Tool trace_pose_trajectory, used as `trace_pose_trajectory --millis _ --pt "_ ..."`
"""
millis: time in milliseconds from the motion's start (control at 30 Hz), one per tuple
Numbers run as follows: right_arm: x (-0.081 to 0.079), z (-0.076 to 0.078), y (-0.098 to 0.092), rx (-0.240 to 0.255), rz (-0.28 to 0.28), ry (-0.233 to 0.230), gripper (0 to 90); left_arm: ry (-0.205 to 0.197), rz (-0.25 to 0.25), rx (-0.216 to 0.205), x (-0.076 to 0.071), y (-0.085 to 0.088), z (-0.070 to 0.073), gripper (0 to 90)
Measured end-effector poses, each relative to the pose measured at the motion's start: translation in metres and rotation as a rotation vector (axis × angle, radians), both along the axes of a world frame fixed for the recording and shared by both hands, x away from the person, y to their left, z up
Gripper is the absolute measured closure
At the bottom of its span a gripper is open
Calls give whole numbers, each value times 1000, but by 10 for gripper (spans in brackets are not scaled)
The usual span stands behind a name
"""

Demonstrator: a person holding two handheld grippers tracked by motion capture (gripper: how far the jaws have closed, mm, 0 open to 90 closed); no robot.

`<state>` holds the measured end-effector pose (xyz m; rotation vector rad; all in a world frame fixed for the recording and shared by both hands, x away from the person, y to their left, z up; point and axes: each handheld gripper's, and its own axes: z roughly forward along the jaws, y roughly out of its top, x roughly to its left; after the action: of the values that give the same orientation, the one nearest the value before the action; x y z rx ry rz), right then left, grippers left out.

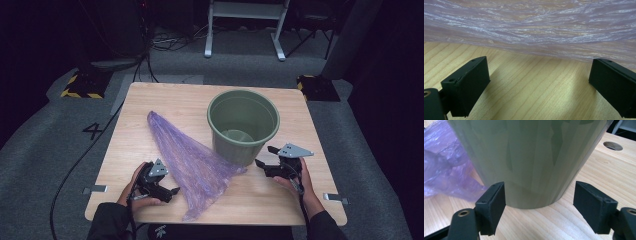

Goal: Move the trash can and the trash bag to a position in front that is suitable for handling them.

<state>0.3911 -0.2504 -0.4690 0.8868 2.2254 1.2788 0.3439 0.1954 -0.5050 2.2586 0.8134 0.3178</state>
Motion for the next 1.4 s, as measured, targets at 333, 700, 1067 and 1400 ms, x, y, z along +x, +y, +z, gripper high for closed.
trace_pose_trajectory --millis 333,700,1067,1400 --pt "10 -2 6 12 13 16 254 0 0 0 0 0 0 27" --pt "17 -4 19 -6 37 11 234 0 0 -1 0 0 0 27" --pt "26 -9 30 -16 23 4 253 0 0 0 0 0 0 27" --pt "7 -1 23 21 44 41 280 -3 11 -1 -4 3 0 36"
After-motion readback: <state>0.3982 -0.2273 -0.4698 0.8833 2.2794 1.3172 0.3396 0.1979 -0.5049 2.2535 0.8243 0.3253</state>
